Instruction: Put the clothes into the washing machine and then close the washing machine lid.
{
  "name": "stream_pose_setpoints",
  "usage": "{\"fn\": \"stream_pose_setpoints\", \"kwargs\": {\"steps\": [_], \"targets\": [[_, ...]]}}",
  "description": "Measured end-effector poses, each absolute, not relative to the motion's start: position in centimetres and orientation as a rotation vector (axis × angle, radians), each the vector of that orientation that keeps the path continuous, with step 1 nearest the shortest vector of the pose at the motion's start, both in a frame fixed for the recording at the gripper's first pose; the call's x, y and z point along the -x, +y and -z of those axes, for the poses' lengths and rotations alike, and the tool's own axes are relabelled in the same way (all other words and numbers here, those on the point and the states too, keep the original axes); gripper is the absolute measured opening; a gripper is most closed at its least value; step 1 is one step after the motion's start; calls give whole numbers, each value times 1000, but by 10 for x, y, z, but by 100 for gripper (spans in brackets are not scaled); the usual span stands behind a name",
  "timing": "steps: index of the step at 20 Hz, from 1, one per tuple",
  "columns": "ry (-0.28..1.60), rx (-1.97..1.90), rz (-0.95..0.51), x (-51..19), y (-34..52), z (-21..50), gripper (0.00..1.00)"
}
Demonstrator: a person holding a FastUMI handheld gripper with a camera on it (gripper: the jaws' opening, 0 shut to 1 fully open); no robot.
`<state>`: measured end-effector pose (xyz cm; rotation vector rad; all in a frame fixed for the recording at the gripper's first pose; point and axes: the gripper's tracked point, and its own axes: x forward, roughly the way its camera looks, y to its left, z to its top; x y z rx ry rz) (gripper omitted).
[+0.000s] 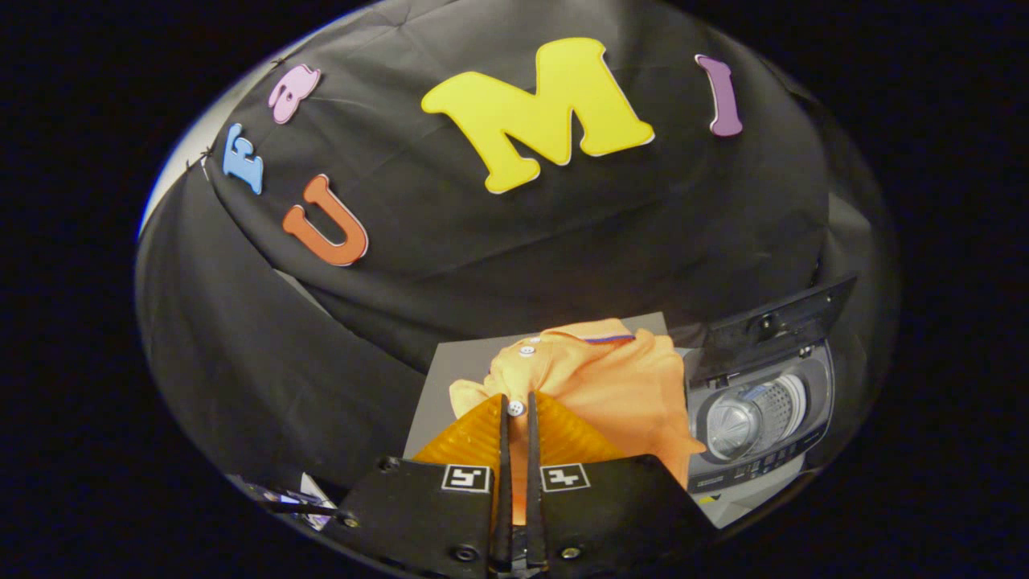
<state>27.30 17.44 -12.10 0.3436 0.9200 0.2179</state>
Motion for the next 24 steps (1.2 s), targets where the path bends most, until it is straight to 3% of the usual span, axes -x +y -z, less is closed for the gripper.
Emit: {"fn": "stream_pose_setpoints", "kwargs": {"steps": [15,24], "targets": [[775,-464,35,-210,53,79,10],[762,-481,88,-226,-47,84,10]]}}
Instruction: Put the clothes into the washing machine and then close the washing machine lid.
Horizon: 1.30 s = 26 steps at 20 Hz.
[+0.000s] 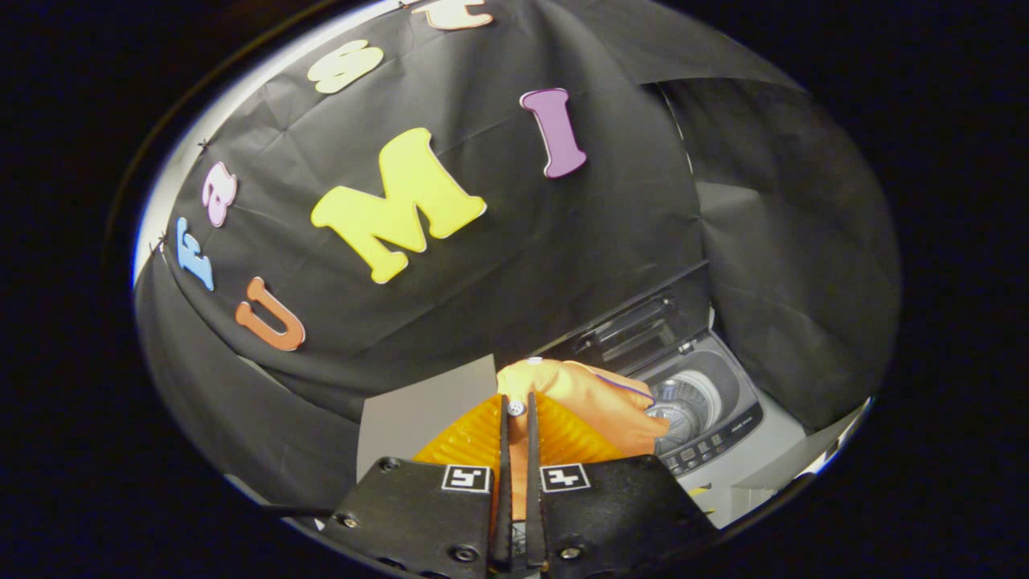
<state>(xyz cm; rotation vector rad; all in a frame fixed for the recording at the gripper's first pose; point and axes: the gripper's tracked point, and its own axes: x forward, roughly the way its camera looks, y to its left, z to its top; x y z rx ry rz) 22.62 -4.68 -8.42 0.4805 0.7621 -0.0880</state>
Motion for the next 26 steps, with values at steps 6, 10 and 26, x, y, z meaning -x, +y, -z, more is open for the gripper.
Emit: {"fn": "stream_pose_setpoints", "kwargs": {"steps": [6,10,26], "targets": [[765,-466,89,-242,-89,93,10],[776,-448,64,-248,-102,100,10],[873,-495,84,-245,-140,166,10]]}}
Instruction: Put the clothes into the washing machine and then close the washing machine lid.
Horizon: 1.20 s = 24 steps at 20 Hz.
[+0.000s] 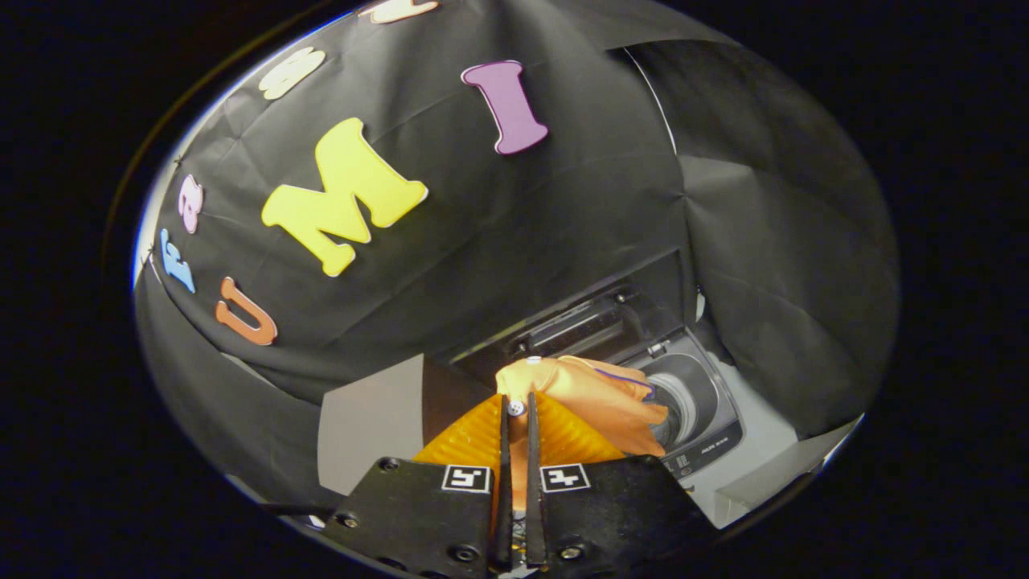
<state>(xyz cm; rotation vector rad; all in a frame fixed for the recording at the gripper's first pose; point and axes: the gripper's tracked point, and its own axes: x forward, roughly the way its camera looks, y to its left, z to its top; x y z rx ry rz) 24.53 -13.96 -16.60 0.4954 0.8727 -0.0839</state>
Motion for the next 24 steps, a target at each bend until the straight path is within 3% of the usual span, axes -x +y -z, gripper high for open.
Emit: {"fn": "stream_pose_setpoints", "kwargs": {"steps": [17,24], "targets": [[902,-604,133,-263,-178,288,10],[1000,-596,177,-244,-196,366,10]]}}
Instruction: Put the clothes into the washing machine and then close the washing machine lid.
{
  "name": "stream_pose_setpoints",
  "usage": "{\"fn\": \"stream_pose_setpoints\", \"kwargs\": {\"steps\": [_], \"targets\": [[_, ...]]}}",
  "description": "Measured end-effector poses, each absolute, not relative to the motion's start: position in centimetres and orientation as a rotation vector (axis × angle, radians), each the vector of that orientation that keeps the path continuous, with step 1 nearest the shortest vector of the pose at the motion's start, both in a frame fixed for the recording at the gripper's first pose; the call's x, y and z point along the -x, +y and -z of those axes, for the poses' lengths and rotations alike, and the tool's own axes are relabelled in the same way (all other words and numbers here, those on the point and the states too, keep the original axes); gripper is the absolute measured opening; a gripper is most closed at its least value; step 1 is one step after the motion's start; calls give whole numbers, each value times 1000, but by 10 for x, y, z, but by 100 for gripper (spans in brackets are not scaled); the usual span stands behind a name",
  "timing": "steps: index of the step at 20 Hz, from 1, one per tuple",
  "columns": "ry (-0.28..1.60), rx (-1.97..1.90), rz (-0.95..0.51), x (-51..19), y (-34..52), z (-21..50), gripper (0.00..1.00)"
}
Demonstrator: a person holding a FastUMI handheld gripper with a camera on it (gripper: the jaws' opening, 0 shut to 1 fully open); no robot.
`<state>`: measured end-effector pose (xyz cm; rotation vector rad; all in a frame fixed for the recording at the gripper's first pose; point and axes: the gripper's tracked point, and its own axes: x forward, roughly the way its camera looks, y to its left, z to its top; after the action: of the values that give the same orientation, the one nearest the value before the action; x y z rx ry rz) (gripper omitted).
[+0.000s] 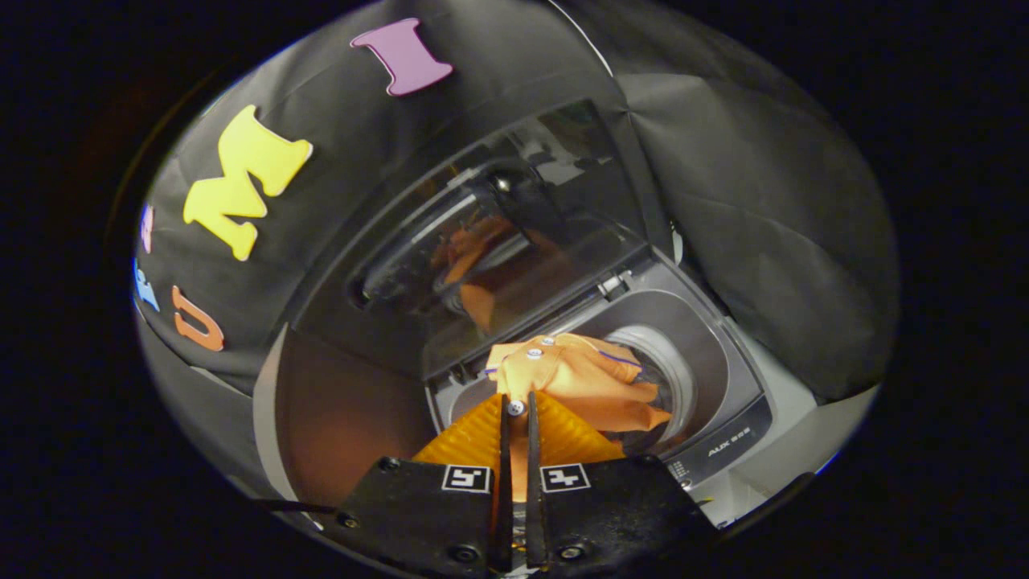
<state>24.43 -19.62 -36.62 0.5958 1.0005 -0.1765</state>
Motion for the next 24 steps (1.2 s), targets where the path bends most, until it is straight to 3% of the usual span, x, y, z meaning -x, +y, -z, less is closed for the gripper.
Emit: {"fn": "stream_pose_setpoints", "kwargs": {"steps": [8,24], "targets": [[1091,-544,219,-234,-199,426,10],[1187,-415,192,-256,-178,452,14]]}}
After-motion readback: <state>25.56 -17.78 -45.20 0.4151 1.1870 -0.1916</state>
